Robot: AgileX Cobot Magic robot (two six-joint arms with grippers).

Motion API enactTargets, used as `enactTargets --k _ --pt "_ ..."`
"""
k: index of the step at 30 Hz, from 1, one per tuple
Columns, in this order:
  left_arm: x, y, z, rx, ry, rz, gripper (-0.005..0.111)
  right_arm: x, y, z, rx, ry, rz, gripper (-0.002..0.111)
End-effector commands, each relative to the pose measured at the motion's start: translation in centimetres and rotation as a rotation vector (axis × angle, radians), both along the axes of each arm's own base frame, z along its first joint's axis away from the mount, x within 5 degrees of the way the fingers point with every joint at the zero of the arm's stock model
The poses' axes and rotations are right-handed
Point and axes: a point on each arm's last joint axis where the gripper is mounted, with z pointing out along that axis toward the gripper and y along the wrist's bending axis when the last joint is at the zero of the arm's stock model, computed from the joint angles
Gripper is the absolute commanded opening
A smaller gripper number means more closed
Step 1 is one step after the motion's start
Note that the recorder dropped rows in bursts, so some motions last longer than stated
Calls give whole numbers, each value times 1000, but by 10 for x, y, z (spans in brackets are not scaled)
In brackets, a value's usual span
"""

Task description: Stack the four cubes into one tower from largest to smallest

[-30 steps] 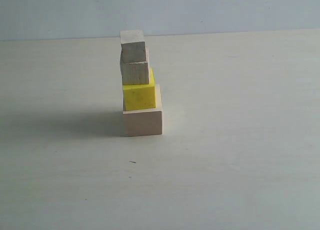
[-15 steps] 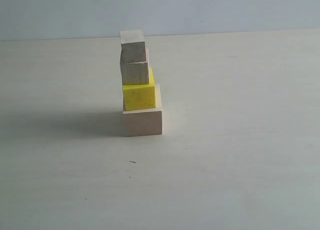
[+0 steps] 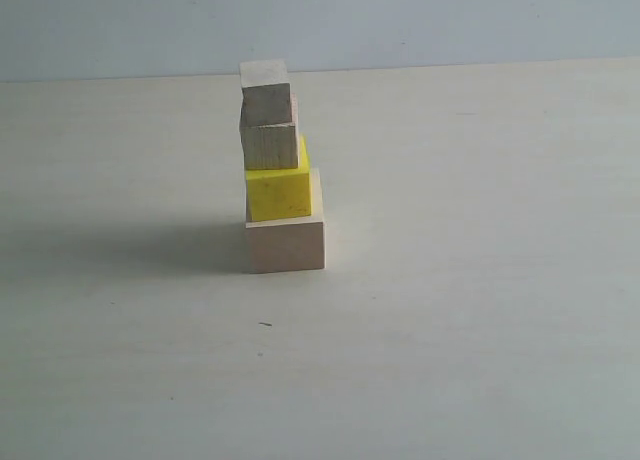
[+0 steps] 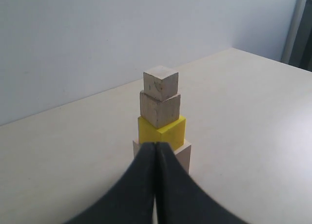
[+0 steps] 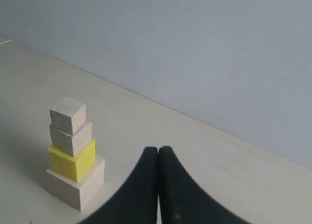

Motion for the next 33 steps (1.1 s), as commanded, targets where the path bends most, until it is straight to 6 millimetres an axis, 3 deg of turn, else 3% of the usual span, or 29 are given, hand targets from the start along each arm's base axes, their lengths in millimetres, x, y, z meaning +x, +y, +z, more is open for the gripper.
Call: enactTargets --k 1,8,33 --pt "0 0 -1 -2 2 -3 0 -6 -2 -13 27 -65 46 0" --pt "0 0 -1 -2 2 -3 0 -5 1 -25 30 -44 62 0" --pt "-1 -1 -2 -24 27 -10 0 -6 1 -25 37 -39 63 0"
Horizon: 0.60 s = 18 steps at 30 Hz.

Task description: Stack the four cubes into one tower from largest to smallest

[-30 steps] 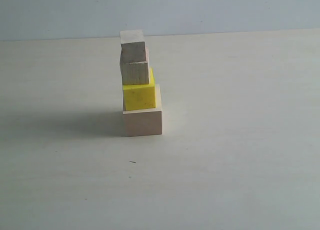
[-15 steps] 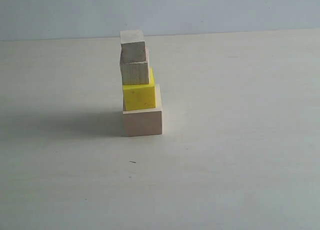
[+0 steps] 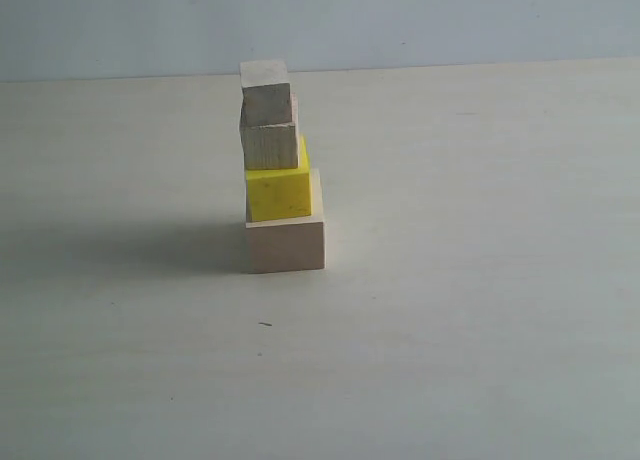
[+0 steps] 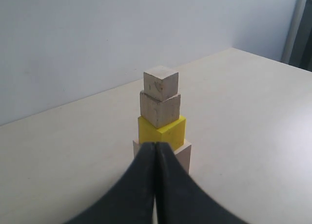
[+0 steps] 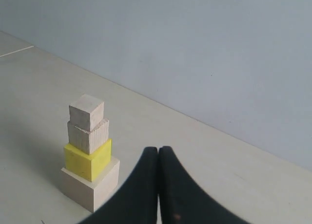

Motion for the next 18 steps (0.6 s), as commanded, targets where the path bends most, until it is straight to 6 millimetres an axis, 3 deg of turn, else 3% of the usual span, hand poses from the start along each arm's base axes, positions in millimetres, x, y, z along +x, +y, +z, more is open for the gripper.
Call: enactTargets --k 1,7,18 --pt "-2 -2 -2 -49 54 -19 0 0 0 0 10 -6 3 0" --pt "-3 -3 -2 -18 20 -38 0 0 0 0 10 -6 3 0" --pt "6 10 4 -43 -39 210 0 0 0 -1 6 -1 0 0"
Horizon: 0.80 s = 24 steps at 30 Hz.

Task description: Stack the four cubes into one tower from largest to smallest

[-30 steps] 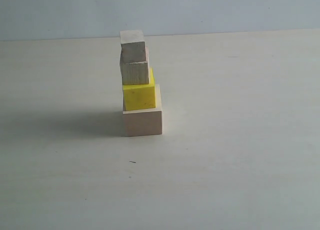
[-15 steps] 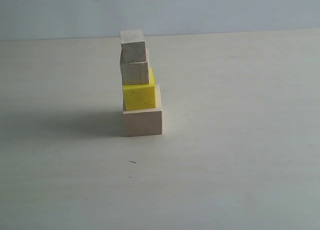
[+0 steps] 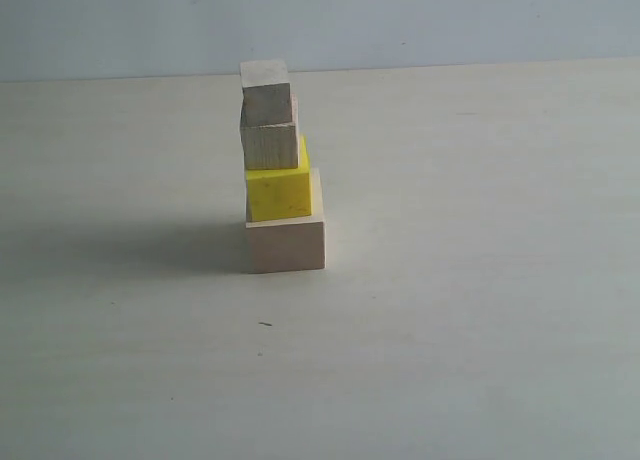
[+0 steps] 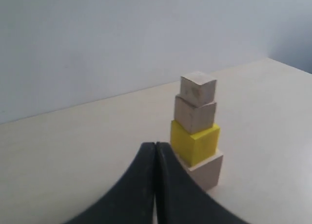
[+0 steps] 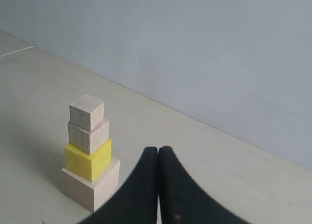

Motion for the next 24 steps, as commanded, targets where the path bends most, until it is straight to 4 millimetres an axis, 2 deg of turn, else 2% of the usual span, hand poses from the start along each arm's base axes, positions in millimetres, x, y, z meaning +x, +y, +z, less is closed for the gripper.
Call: enactTargets --k 1,5,10,18,24 --pt "2 4 4 -19 -53 86 0 0 -1 -1 4 -2 -1 0" --pt "7 9 -1 -44 -74 184 0 0 -1 -1 4 -2 -1 0" --pt "8 14 -24 -94 -62 271 0 0 -1 -1 4 -2 -1 0" --pt "5 21 -65 -79 -10 361 0 0 -1 -1 4 -2 -1 0" --pt "1 24 -87 -88 11 388 0 0 -1 -1 4 -2 -1 0"
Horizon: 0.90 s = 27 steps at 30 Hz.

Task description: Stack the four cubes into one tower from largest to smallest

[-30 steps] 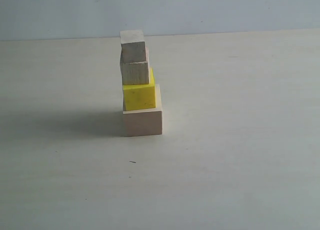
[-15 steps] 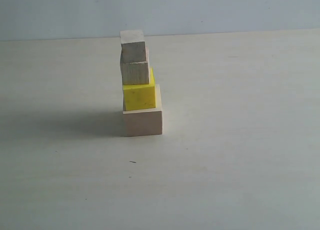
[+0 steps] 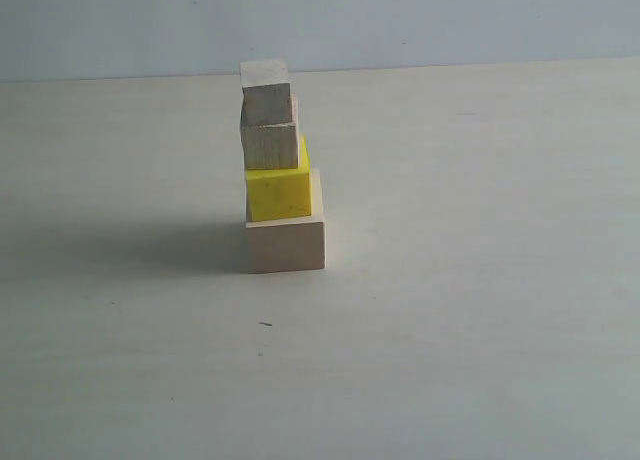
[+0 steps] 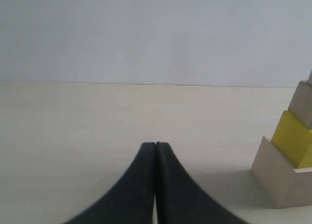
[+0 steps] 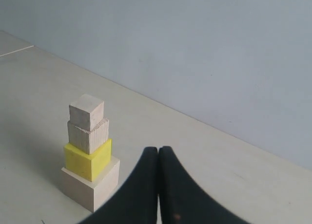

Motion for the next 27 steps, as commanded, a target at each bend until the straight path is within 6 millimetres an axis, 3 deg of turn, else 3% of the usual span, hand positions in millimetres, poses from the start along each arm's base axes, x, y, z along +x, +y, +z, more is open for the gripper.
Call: enactTargets --k 1,14,27 --pt "-3 1 -14 -20 -2 13 0 0 -1 -1 4 -2 -1 0" --pt "-6 7 -35 28 90 87 0 0 -1 -1 12 1 -3 0" --pt "-7 6 -37 41 99 80 0 0 -1 -1 12 1 -3 0"
